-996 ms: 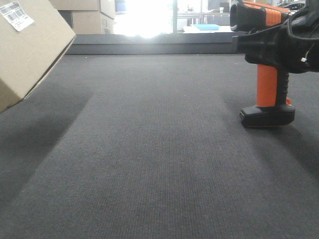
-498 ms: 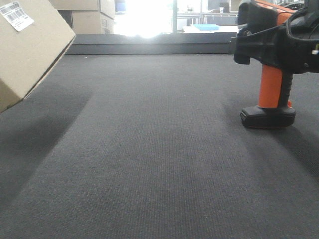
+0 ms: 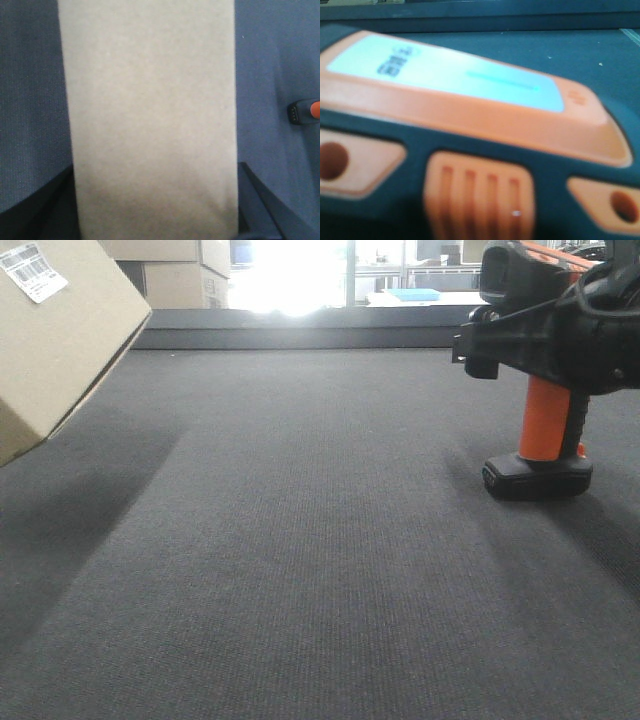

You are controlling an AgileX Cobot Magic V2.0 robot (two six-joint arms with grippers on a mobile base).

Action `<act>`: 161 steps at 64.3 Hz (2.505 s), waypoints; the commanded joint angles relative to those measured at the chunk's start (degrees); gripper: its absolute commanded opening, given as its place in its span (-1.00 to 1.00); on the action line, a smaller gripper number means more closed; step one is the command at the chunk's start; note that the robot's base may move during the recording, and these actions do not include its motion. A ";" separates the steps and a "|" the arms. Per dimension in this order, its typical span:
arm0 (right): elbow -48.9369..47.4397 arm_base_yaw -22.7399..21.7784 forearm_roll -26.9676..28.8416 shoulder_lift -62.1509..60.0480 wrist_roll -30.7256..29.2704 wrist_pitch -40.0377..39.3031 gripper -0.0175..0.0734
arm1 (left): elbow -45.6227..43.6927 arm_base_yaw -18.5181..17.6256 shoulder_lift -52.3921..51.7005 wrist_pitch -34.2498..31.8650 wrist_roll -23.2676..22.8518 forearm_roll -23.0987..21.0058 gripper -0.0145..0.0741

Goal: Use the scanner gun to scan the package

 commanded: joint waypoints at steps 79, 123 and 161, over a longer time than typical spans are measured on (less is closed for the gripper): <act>1.80 0.04 18.81 -12.11 -17.19 15.91 0.62 | -0.11 -0.05 -0.56 -0.30 -0.21 2.02 -0.92; 3.44 0.04 18.01 -30.03 -17.19 30.33 0.62 | -0.11 -0.05 6.23 -0.30 -0.21 24.37 -0.92; 3.44 0.04 17.51 -30.77 -17.19 31.20 0.62 | -0.22 -0.05 9.45 -0.30 -0.21 25.08 0.06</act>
